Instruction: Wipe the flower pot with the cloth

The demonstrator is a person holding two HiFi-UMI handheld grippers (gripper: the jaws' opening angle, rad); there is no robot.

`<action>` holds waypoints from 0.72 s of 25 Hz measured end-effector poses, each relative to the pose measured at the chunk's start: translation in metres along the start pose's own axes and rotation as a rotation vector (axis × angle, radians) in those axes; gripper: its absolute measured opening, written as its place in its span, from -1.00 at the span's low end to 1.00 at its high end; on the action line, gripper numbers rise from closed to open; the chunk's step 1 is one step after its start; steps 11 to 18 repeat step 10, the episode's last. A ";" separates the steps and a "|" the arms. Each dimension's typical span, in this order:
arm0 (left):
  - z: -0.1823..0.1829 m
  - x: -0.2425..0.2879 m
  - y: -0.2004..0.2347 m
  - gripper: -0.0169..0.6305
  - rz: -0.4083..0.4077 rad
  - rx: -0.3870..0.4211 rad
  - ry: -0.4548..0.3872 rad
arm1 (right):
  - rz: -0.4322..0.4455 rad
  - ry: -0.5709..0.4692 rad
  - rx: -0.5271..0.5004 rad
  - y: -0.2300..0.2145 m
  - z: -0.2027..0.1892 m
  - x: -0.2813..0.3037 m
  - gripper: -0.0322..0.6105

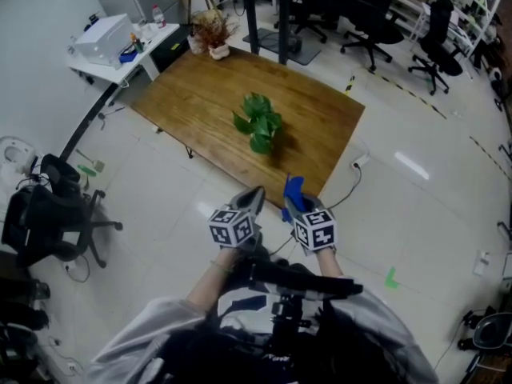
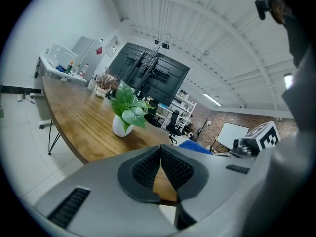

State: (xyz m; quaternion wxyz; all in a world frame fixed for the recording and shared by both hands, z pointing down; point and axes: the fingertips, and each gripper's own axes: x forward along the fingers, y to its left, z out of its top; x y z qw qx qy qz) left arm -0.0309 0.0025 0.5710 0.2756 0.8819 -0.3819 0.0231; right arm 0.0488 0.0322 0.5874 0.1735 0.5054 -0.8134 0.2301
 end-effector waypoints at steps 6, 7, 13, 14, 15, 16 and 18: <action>-0.009 -0.015 -0.015 -0.91 0.008 0.007 -0.009 | 0.013 0.001 -0.020 0.007 -0.008 -0.016 -0.68; -0.011 -0.019 -0.018 -0.91 0.012 0.007 -0.009 | 0.014 0.001 -0.022 0.009 -0.009 -0.020 -0.68; -0.016 -0.032 -0.024 -0.91 0.023 0.008 -0.007 | 0.017 -0.001 -0.023 0.017 -0.015 -0.031 -0.68; -0.016 -0.032 -0.024 -0.91 0.023 0.008 -0.007 | 0.017 -0.001 -0.023 0.017 -0.015 -0.031 -0.68; -0.016 -0.032 -0.024 -0.91 0.023 0.008 -0.007 | 0.017 -0.001 -0.023 0.017 -0.015 -0.031 -0.68; -0.016 -0.032 -0.024 -0.91 0.023 0.008 -0.007 | 0.017 -0.001 -0.023 0.017 -0.015 -0.031 -0.68; -0.016 -0.032 -0.024 -0.91 0.023 0.008 -0.007 | 0.017 -0.001 -0.023 0.017 -0.015 -0.031 -0.68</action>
